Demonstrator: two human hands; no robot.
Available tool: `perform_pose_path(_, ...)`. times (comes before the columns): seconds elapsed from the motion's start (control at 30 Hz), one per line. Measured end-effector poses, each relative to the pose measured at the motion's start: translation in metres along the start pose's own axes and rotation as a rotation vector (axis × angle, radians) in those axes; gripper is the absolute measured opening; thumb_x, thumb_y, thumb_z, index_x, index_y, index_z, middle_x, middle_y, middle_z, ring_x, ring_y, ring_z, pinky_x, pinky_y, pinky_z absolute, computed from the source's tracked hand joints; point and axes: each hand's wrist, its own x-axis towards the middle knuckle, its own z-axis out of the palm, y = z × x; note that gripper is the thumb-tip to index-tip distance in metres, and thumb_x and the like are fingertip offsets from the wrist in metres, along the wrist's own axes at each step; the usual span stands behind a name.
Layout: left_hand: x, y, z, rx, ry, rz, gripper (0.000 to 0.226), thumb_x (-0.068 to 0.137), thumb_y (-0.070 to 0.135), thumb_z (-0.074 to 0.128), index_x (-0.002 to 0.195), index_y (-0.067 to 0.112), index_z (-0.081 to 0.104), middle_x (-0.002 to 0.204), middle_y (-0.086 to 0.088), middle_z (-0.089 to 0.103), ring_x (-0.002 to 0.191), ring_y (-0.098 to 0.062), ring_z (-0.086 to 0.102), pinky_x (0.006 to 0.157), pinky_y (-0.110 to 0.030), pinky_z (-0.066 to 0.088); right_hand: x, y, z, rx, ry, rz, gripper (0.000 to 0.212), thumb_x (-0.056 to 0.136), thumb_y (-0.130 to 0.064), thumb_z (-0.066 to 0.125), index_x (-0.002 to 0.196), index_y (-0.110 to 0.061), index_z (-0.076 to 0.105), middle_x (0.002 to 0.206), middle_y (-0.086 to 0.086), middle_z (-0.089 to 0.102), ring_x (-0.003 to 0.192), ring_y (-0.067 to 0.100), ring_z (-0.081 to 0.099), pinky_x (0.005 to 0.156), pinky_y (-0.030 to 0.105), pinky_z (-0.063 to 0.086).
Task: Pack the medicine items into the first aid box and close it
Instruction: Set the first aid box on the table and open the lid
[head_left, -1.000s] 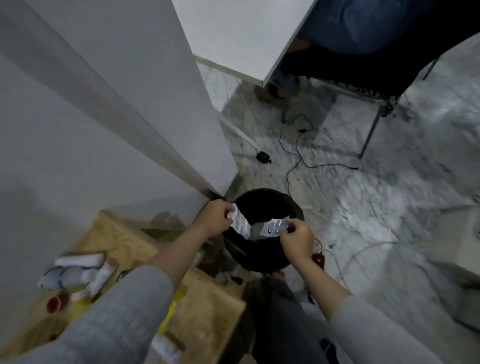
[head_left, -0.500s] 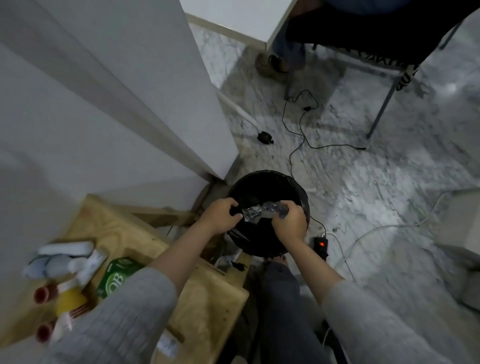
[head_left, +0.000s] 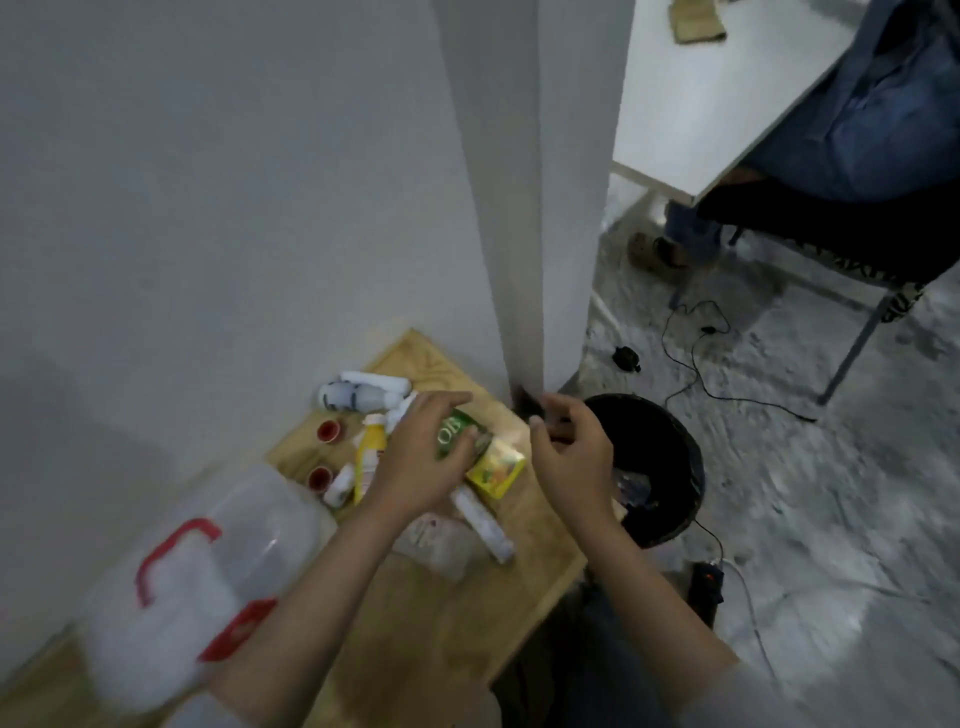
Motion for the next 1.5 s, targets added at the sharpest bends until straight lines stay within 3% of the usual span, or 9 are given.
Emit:
perform_pose_path(0.13,-0.082,-0.032,-0.055,-0.002,0.241,-0.010,0.029,0.084,0.025,0.056,0.113,0.021,0.059,0.115,0.007,0.060,0.109,-0.008,0.054,0.093,-0.018,0.041,-0.052,-0.027,0.051,-0.025,-0.175,-0.247,0.020,0.085,-0.012,0.062,0.104,-0.016,0.064,0.102,-0.002,0.066,0.091,0.010,0.061,0.074,0.022,0.048)
perform_pose_path(0.37,-0.205,-0.080,-0.095,0.178,0.605,-0.195,0.032,0.079,0.032,0.058,0.108,0.021,0.065,0.126,0.002,0.060,0.121,-0.014,0.049,0.104,-0.031,0.036,-0.121,-0.051,0.113,-0.067,-0.571,-0.727,0.023,0.082,-0.012,0.061,0.104,-0.015,0.066,0.103,-0.001,0.069,0.100,0.013,0.061,0.089,0.028,0.047)
perform_pose_path(0.47,-0.233,-0.101,-0.099,0.237,0.655,-0.264,0.035,0.078,0.035,0.057,0.111,0.023,0.062,0.137,0.004,0.051,0.131,-0.021,0.041,0.108,-0.041,0.033,-0.131,-0.052,0.133,-0.164,-0.710,-0.860,0.029,0.082,-0.016,0.062,0.111,-0.020,0.064,0.116,-0.001,0.067,0.113,0.017,0.057,0.098,0.037,0.044)
perform_pose_path(0.63,-0.250,-0.131,-0.088,0.232,0.637,-0.370,0.048,0.078,0.041,0.056,0.124,0.029,0.052,0.148,0.008,0.034,0.141,-0.021,0.025,0.115,-0.045,0.022,-0.129,-0.043,0.157,-0.332,-0.883,-0.993,0.034,0.083,-0.028,0.057,0.117,-0.029,0.059,0.134,-0.002,0.056,0.133,0.022,0.041,0.106,0.057,0.035)
perform_pose_path(0.77,-0.248,-0.148,-0.074,0.214,0.695,-0.336,0.051,0.079,0.044,0.058,0.126,0.029,0.048,0.148,0.004,0.040,0.142,-0.024,0.027,0.117,-0.049,0.021,-0.120,-0.022,0.168,-0.281,-0.870,-1.118,0.038,0.077,-0.029,0.067,0.114,-0.031,0.059,0.137,0.000,0.053,0.135,0.023,0.038,0.104,0.062,0.035)
perform_pose_path(1.07,-0.240,-0.182,-0.050,0.405,0.878,-0.202,0.062,0.074,0.038,0.068,0.130,0.026,0.045,0.148,0.003,0.037,0.143,-0.026,0.022,0.114,-0.020,0.006,-0.105,0.006,0.194,-0.168,-0.711,-1.408,0.038,0.073,-0.029,0.075,0.109,-0.027,0.063,0.136,0.006,0.052,0.131,0.026,0.038,0.099,0.059,0.038)
perform_pose_path(1.23,-0.237,-0.189,-0.047,0.484,0.909,-0.191,0.066,0.074,0.034,0.071,0.133,0.028,0.042,0.149,0.001,0.037,0.143,-0.023,0.020,0.110,-0.030,0.013,-0.106,0.012,0.199,-0.146,-0.623,-1.474,0.032,0.078,-0.029,0.070,0.109,-0.023,0.064,0.135,0.012,0.054,0.130,0.032,0.041,0.099,0.059,0.039)
perform_pose_path(1.37,-0.239,-0.185,-0.047,0.451,0.911,-0.188,0.066,0.076,0.033,0.070,0.135,0.031,0.041,0.151,0.005,0.034,0.143,-0.021,0.017,0.103,-0.032,0.023,-0.101,0.012,0.191,-0.165,-0.725,-1.489,0.035,0.079,-0.031,0.071,0.112,-0.027,0.060,0.143,0.013,0.046,0.137,0.034,0.033,0.100,0.065,0.035)
perform_pose_path(1.5,-0.241,-0.185,-0.050,0.449,0.894,-0.155,0.063,0.078,0.034,0.067,0.135,0.032,0.041,0.153,0.006,0.029,0.144,-0.017,0.012,0.104,-0.032,0.023,-0.100,0.007,0.183,-0.124,-0.798,-1.469,0.023,0.081,-0.035,0.066,0.103,-0.025,0.064,0.141,0.013,0.047,0.139,0.034,0.031,0.099,0.069,0.035)
